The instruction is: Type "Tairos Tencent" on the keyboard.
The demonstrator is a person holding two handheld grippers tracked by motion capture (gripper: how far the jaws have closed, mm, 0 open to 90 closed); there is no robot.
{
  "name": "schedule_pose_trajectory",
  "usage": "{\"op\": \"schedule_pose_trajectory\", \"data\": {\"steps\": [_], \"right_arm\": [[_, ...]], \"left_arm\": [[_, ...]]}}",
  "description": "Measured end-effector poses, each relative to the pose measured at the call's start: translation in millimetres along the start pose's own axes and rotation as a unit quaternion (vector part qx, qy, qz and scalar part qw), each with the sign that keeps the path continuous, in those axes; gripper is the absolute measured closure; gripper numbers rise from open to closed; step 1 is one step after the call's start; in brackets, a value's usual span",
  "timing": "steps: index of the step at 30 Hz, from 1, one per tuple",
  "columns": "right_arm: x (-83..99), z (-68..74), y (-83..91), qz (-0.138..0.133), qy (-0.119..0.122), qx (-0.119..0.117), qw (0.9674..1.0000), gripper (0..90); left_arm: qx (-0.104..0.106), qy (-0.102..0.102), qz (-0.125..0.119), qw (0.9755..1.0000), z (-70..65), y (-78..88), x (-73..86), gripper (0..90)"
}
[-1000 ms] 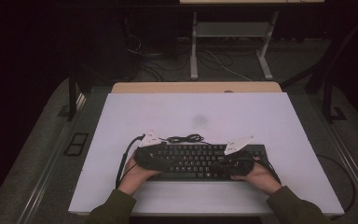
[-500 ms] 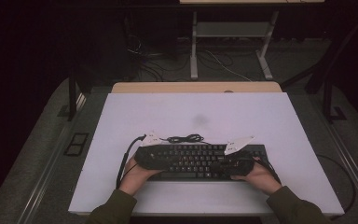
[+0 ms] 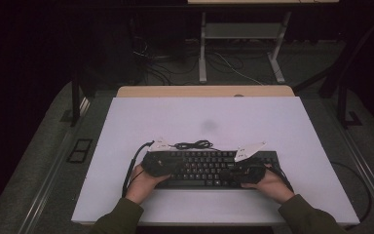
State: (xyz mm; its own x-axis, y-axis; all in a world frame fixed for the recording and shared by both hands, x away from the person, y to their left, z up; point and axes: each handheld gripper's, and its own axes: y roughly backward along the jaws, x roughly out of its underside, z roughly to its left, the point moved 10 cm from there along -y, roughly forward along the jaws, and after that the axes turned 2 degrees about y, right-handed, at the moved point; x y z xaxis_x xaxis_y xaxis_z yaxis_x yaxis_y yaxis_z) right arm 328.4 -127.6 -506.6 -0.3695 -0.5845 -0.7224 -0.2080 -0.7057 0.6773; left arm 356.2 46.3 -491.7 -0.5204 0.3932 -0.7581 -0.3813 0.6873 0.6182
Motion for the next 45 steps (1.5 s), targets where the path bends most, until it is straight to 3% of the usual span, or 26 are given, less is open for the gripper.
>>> {"op": "schedule_pose_trajectory", "data": {"steps": [3,20,22,41,45], "right_arm": [[0.0,0.0,0.0,0.000,0.000,0.000,1.0000,89.6],[0.0,-0.1,-0.1,0.000,0.001,-0.001,1.0000,89.6],[0.0,0.0,-0.1,0.000,0.000,-0.001,1.0000,89.6],[0.1,0.0,0.0,0.000,0.001,0.000,1.0000,89.7],[0.1,0.1,0.0,0.000,0.001,0.000,1.0000,89.6]], "left_arm": [[-0.002,0.000,0.004,1.0000,1.7,-1.3,0.8,89.0],[-0.009,0.003,0.016,0.9998,2.0,-9.3,2.0,89.3],[-0.011,-0.007,0.028,0.9995,2.9,-9.5,4.6,89.4],[-0.005,-0.003,0.004,1.0000,1.8,-1.6,-1.7,89.2],[0.000,0.000,-0.003,1.0000,0.3,2.6,-2.9,82.5]]}}
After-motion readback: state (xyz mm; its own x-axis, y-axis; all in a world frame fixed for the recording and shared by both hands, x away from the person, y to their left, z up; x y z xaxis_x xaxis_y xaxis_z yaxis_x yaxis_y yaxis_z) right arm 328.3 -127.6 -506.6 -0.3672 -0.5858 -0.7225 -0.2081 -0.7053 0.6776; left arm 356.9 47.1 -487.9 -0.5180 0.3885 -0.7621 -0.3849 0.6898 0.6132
